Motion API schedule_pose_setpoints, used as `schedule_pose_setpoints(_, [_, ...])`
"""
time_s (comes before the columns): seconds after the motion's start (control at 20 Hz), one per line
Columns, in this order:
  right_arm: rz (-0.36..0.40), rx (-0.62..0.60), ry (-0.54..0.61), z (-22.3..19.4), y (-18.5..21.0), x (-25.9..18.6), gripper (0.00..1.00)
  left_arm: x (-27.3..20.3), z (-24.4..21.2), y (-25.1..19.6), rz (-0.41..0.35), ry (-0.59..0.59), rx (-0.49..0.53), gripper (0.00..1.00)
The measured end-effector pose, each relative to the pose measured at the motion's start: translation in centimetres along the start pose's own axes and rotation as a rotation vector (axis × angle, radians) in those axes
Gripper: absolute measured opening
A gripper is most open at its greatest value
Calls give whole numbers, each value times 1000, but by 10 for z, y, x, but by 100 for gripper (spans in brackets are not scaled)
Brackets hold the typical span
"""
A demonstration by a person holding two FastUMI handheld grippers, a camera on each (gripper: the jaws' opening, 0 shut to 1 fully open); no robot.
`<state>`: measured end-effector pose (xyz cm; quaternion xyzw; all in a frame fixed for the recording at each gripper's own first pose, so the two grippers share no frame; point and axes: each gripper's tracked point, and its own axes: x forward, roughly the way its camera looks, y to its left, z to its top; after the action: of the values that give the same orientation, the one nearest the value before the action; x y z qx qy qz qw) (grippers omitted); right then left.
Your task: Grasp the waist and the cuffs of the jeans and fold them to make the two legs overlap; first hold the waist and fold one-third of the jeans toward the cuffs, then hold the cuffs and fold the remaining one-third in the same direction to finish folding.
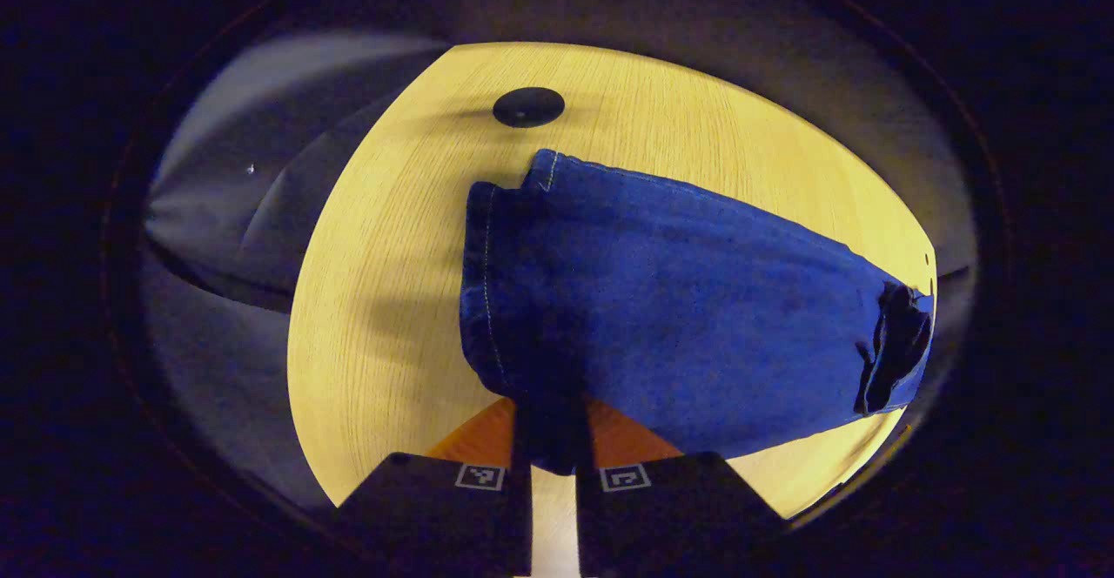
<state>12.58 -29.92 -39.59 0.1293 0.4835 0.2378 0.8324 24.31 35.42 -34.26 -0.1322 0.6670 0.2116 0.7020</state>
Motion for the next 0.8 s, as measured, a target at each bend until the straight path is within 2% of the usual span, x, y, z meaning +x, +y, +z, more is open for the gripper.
schedule_pose_setpoints(0.05, [4,-2,-10,2,0,-1,98,-5,0,-4,-39,5,-9,27])
schedule_pose_setpoints(0.1, [5,3,-22,5,1,-4,98,-13,4,-16,-101,-12,-30,21])
schedule_pose_setpoints(0.15, [6,15,-34,8,0,-8,98,-26,10,-32,-167,-52,-46,19])
schedule_pose_setpoints(0.35, [10,63,-95,24,-12,-24,98,-121,29,-109,-372,-218,19,19])
schedule_pose_setpoints(0.4, [10,72,-112,29,-15,-28,98,-152,34,-130,-417,-256,44,16])
schedule_pose_setpoints(0.45, [8,77,-128,31,-17,-32,98,-180,38,-156,-465,-289,74,19])
schedule_pose_setpoints(0.5, [7,76,-140,34,-19,-37,98,-197,35,-188,-514,-313,104,16])
schedule_pose_setpoints(0.55, [5,71,-148,34,-21,-41,98,-215,35,-223,-556,-331,140,19])
schedule_pose_setpoints(0.65, [0,52,-157,31,-27,-50,98,-238,32,-285,-611,-367,244,19])
schedule_pose_setpoints(0.8, [-21,23,-170,26,-43,-70,98,-247,18,-389,-683,-371,386,19])
